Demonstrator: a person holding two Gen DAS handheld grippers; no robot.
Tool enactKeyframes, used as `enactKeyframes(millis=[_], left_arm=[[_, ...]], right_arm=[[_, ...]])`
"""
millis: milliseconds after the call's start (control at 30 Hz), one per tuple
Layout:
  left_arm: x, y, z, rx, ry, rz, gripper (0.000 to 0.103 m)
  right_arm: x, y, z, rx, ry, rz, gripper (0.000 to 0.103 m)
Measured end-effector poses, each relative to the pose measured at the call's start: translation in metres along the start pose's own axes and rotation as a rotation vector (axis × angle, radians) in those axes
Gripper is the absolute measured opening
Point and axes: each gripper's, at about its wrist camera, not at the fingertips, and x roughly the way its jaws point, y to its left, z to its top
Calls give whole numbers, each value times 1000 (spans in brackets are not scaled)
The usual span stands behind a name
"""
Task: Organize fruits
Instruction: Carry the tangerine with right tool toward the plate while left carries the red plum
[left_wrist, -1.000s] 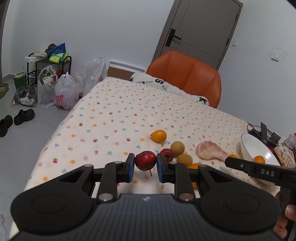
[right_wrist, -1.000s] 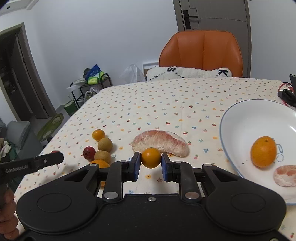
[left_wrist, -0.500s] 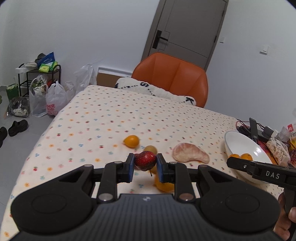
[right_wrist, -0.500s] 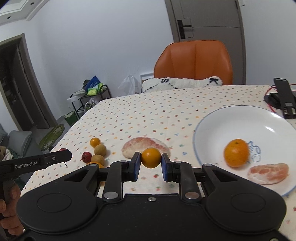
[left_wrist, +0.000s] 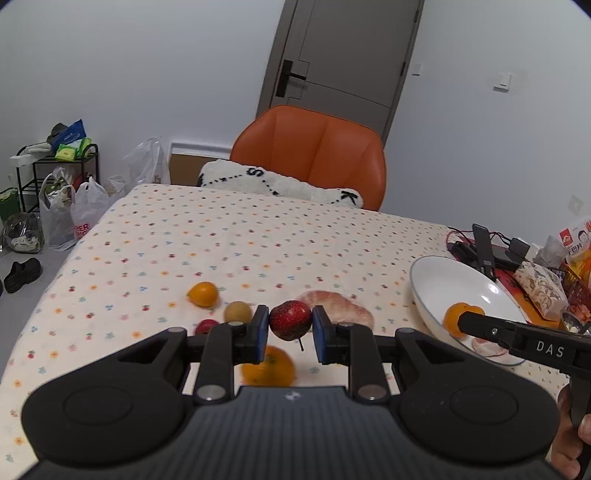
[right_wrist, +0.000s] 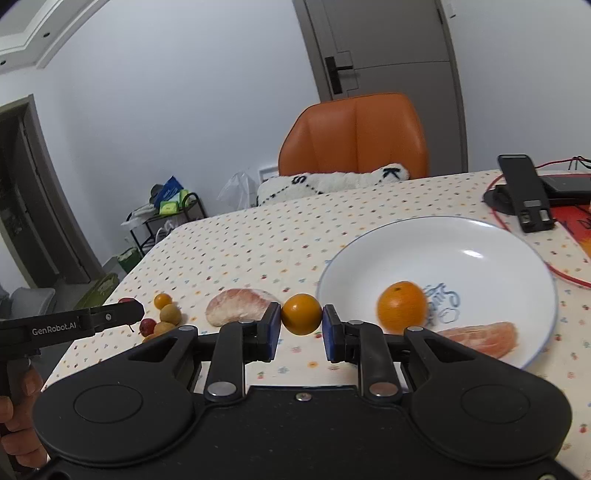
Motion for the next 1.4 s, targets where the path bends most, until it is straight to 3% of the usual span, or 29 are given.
enactKeyframes(millis=[900,1400], left_arm=[[45,-105,15,137,48,-132,23],[75,-146,6,171,111,-195,24]], right_arm=[[-31,-96,2,156,-69,-106,22],[-34,-124,-1,201,-72,-133,22]])
